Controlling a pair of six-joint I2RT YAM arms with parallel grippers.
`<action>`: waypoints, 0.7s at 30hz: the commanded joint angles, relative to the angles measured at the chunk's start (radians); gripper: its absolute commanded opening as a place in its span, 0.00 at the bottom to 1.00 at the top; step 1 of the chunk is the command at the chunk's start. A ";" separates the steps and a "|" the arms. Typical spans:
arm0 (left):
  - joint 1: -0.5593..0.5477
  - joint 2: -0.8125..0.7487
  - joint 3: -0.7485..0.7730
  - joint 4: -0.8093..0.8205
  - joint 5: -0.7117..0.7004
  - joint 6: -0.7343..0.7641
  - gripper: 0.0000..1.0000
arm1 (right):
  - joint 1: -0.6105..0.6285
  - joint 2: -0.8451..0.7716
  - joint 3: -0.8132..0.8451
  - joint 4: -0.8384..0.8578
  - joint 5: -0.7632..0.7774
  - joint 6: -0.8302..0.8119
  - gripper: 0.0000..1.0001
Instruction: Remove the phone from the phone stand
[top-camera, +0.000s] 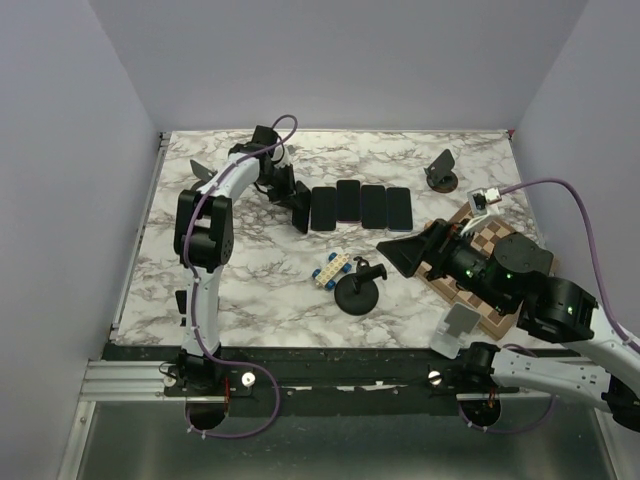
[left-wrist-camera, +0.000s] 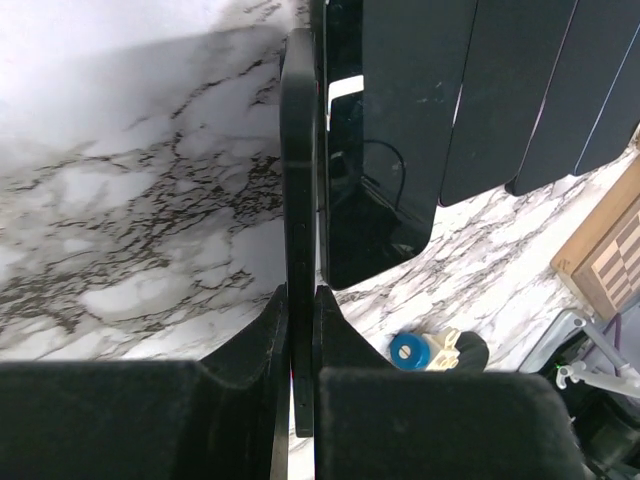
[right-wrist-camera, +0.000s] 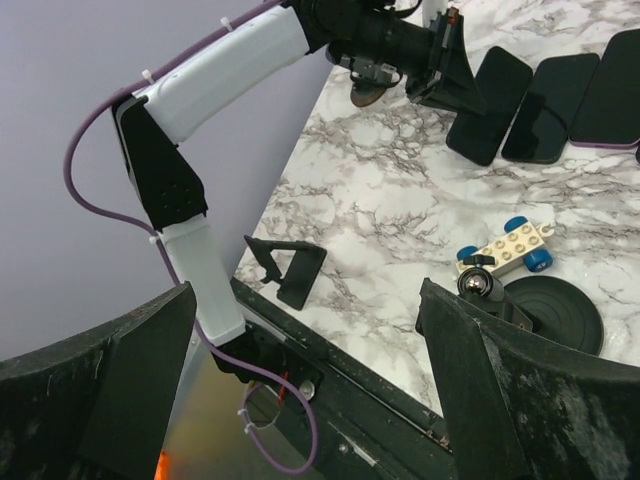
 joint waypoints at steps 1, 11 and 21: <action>-0.009 0.021 0.048 0.017 0.048 -0.042 0.00 | 0.006 0.026 0.034 -0.006 0.006 -0.013 1.00; -0.009 0.043 0.032 0.052 0.065 -0.102 0.05 | 0.006 0.029 0.020 -0.001 0.022 -0.016 1.00; -0.010 0.036 0.010 0.072 0.106 -0.110 0.27 | 0.006 0.035 0.021 -0.002 0.020 -0.012 1.00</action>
